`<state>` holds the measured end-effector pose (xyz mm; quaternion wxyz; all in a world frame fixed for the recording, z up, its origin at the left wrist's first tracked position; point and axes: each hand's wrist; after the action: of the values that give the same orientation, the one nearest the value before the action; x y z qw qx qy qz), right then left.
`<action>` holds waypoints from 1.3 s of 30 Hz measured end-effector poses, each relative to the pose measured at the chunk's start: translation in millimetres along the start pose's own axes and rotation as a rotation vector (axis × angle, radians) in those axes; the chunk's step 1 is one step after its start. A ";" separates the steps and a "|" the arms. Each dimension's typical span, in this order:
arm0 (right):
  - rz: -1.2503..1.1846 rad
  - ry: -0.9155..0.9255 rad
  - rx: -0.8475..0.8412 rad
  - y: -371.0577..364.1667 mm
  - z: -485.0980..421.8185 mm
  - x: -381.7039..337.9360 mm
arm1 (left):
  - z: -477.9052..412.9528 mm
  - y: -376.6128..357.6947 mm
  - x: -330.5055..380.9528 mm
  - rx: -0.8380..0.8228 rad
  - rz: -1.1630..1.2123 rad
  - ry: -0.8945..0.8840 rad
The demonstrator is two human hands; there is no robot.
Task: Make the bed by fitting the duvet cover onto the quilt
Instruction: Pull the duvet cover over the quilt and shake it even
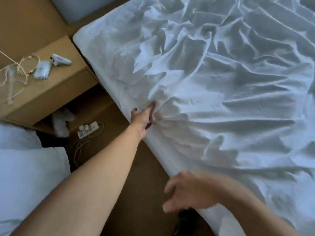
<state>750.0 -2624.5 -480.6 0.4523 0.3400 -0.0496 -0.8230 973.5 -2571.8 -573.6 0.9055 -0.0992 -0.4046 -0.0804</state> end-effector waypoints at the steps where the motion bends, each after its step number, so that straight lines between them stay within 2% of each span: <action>1: -0.148 -0.018 0.378 31.1 -16.4 -5.1 | -11.0 -4.8 -0.6 -0.041 0.012 0.030; 2: -0.220 -0.058 0.729 64.9 -37.4 -4.1 | -15.3 -8.2 -5.8 -0.105 -0.063 0.069; 3: -0.216 -0.136 0.965 96.2 -57.3 -1.7 | -15.3 -5.8 -10.4 -0.190 -0.181 0.133; 4: -0.197 -0.250 1.003 123.9 -80.3 5.4 | -17.0 1.5 -11.1 -0.303 -0.323 0.199; 6: -0.238 -0.445 0.797 133.3 -121.7 29.3 | -35.8 27.0 5.0 -0.497 -0.582 0.273; 7: -0.258 -0.493 0.734 124.0 -135.2 42.0 | -58.8 39.2 25.7 -0.476 -0.627 0.256; 8: -0.300 -0.530 0.722 108.0 -144.0 50.7 | -88.4 51.4 53.0 -0.348 -0.581 0.219; 10: -0.357 -0.580 0.787 87.3 -157.7 62.8 | -158.5 72.6 122.7 -0.018 -0.284 0.126; 11: -0.359 -0.615 0.791 85.5 -163.8 62.5 | -191.6 81.4 158.4 0.073 -0.159 0.072; 12: -0.329 -0.658 0.779 87.7 -170.2 60.5 | -221.0 86.4 192.3 0.096 -0.077 0.039; 14: -0.229 -0.738 0.685 100.8 -177.9 54.6 | -270.0 87.9 248.0 0.006 0.034 0.032; 16: -0.045 -0.764 0.534 114.8 -185.6 51.9 | -303.8 82.0 279.7 -0.142 0.082 0.131; 18: 0.092 -0.729 0.276 137.2 -191.1 41.3 | -315.4 68.0 290.3 -0.277 0.103 0.198; 19: 0.119 -0.709 0.113 154.2 -192.9 29.9 | -316.4 60.5 289.3 -0.276 0.112 0.194; 21: 0.134 -0.687 -0.185 201.9 -196.5 -0.1 | -315.2 54.7 282.1 -0.170 0.119 0.103; 22: 0.103 -0.722 -0.254 233.2 -197.9 -16.2 | -314.6 59.4 278.0 -0.087 0.077 0.019; 23: 0.057 -0.774 -0.212 269.1 -200.2 -32.5 | -314.2 68.3 273.3 -0.020 0.003 -0.067; 24: 0.035 -0.786 -0.065 303.0 -206.8 -44.0 | -312.9 80.7 268.5 0.016 -0.084 -0.129; 25: 0.012 -0.778 0.201 334.4 -218.0 -53.7 | -310.0 93.6 265.0 0.029 -0.180 -0.157; 27: -0.213 -0.731 0.843 392.7 -256.7 -69.6 | -304.0 116.6 263.1 -0.013 -0.383 -0.113; 28: -0.305 -0.713 1.036 419.1 -282.2 -73.6 | -304.6 124.5 265.7 -0.086 -0.520 -0.035; 29: -0.357 -0.715 1.081 442.2 -309.0 -76.2 | -309.4 130.8 274.7 -0.200 -0.704 0.073; 31: -0.434 -0.740 0.941 467.8 -360.1 -77.5 | -325.0 138.7 314.2 -0.444 -1.138 0.269; 32: -0.461 -0.752 0.871 469.0 -382.5 -73.8 | -335.7 136.9 342.1 -0.499 -1.321 0.287; 33: -0.469 -0.762 0.846 466.3 -400.7 -69.3 | -349.6 128.9 371.4 -0.475 -1.410 0.199; 35: -0.468 -0.795 0.863 458.0 -418.9 -62.5 | -382.1 101.4 422.5 -0.284 -1.388 -0.182; 36: -0.476 -0.807 0.884 456.0 -422.1 -58.9 | -398.1 82.4 438.8 -0.239 -1.395 -0.336; 37: -0.485 -0.804 0.895 457.2 -422.5 -56.5 | -413.6 61.3 447.5 -0.264 -1.440 -0.388; 39: -0.531 -0.788 0.889 462.2 -416.0 -52.2 | -436.6 23.5 442.2 -0.411 -1.562 -0.242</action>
<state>1348.8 -2760.7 -591.6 -0.0024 0.1681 -0.4620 -0.8708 1583.5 -2684.8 -530.3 0.5021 0.0395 -0.4292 -0.7497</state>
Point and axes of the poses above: each hand's wrist, its own z-axis away from the middle knuckle, its own y-axis out of the back of the hand, x = y × z, and after that the axes turned 8 degrees about z, right-handed
